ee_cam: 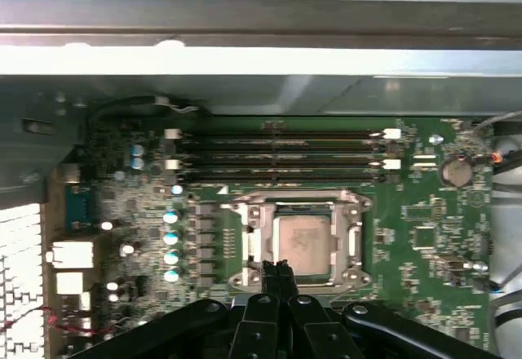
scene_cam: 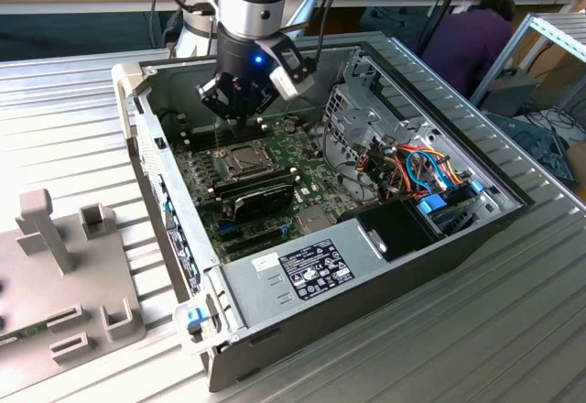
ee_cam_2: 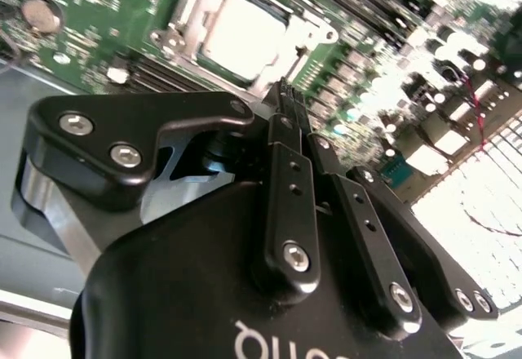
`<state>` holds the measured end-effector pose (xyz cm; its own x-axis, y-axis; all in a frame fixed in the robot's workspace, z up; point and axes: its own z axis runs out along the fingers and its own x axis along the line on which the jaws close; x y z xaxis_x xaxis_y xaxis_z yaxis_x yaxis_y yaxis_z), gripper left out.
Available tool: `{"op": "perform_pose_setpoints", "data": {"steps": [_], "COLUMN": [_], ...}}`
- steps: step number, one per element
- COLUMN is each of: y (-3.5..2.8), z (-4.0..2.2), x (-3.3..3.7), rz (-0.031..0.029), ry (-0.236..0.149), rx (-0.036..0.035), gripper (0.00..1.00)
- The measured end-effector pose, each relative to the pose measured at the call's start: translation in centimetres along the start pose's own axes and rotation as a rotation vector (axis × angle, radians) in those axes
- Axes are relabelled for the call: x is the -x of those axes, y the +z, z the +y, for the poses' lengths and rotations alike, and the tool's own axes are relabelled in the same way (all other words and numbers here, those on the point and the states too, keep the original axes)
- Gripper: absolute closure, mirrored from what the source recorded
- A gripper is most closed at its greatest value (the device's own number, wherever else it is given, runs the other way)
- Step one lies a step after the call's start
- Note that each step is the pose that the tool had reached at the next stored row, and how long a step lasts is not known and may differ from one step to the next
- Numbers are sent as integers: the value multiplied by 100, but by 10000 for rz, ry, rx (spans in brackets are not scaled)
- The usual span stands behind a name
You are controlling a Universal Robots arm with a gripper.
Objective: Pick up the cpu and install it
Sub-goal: 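Install the first cpu locking lever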
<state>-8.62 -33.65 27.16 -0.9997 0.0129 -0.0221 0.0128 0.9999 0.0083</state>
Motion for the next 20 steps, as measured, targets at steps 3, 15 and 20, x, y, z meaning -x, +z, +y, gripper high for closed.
{"op": "perform_pose_setpoints", "data": {"steps": [3,15,20], "y": [2,1,1], "z": [-1,-2,-2], "x": [-102,-113,-128], "rz": [1,-1,-2], "ry": [1,-1,6], "rx": [1,-58,221], "gripper": [89,89,89]}}
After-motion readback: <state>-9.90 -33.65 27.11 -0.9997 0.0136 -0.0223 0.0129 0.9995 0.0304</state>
